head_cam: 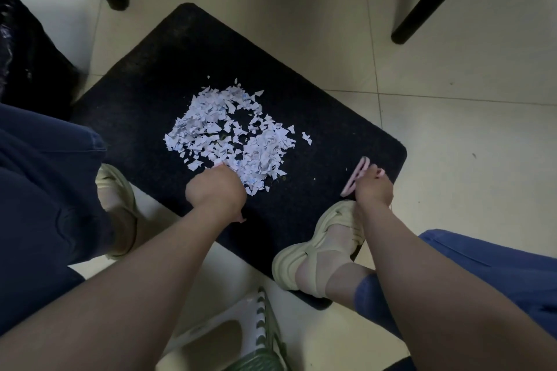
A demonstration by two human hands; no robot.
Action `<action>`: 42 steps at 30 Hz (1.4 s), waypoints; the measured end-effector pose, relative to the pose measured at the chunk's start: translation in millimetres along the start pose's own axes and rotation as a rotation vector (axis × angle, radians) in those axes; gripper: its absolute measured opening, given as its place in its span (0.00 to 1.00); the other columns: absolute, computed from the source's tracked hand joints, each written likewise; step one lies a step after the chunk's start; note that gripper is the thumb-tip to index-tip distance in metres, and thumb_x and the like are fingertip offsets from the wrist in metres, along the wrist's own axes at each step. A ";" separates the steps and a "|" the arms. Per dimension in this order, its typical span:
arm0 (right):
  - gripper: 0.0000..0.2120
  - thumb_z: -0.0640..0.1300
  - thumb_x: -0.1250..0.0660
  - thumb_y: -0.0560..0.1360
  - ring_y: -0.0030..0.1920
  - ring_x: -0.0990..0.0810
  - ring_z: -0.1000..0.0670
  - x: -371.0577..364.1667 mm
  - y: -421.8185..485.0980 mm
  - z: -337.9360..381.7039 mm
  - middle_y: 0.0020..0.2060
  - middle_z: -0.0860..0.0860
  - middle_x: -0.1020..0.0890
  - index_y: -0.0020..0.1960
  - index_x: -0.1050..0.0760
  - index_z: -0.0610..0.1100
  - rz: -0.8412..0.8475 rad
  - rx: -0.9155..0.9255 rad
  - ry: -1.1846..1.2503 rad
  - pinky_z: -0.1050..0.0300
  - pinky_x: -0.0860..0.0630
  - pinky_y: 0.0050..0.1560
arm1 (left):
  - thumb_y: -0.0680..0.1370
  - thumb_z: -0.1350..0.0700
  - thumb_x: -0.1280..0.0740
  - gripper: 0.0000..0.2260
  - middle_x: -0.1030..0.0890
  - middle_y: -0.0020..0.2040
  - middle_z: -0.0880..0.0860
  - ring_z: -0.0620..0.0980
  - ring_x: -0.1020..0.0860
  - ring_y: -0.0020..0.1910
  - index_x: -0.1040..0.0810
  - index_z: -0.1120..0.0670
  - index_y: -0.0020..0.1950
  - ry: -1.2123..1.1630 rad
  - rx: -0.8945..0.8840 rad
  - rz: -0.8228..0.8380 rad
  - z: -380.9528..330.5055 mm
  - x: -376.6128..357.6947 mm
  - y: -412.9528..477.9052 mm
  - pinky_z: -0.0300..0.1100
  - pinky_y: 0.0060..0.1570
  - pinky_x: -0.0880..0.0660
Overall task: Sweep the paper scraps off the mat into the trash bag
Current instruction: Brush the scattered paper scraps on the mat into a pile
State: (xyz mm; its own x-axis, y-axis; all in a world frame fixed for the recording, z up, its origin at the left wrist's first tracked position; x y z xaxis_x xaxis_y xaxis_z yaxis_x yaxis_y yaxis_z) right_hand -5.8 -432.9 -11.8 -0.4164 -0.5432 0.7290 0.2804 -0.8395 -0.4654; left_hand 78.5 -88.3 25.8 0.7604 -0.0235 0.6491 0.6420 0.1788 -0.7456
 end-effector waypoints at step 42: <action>0.18 0.51 0.48 0.83 0.52 0.21 0.40 -72.8 -90.2 48.8 0.50 0.43 0.18 0.51 0.23 0.42 0.119 0.366 -0.204 0.54 0.32 0.46 | 0.70 0.58 0.32 0.20 0.26 0.42 0.51 0.53 0.21 0.49 0.26 0.53 0.62 -0.133 -0.003 -0.079 21.0 14.2 -11.7 0.44 0.49 0.23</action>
State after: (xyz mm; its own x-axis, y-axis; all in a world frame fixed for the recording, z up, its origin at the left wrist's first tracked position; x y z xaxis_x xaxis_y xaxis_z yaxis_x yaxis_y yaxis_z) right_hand 41.4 -317.2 1.6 -0.1933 -0.5921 0.7823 0.6194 -0.6920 -0.3708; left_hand 79.7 -70.1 46.9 0.6879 0.0937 0.7197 0.6995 0.1788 -0.6919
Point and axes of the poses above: each hand's wrist, its own y-axis towards the middle knuckle, its own x-axis out of the back of the hand, z = x × y, the point moved 9 cm from there along y, towards the middle knuckle
